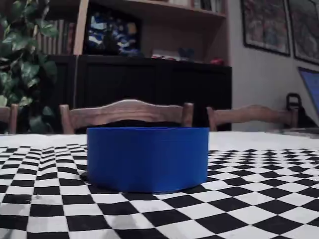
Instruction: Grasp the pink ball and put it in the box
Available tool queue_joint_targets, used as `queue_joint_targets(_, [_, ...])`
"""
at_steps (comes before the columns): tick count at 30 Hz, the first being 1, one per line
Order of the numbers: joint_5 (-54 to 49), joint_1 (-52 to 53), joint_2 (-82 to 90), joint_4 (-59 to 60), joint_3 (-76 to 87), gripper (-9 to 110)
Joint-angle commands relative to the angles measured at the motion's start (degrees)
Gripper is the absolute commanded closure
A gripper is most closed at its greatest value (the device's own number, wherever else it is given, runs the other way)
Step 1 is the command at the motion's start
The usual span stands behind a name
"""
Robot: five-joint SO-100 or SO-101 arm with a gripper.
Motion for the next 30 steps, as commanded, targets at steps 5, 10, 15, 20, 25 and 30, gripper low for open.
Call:
queue_joint_targets(5, [-0.26,7.73,-0.62,-0.88,0.44,74])
queue_joint_targets(10, [-0.09,12.39,-0.7,-0.53,0.44,74])
queue_joint_targets(15, [-0.35,16.61,-0.7,-0.53,0.44,74])
queue_joint_targets(20, [-0.35,19.78,-0.7,-0.62,0.44,74])
queue_joint_targets(25, [-0.35,23.12,-0.79,-0.62,0.44,74])
queue_joint_targets(30, [-0.35,26.54,-1.14,-0.44,0.44,74])
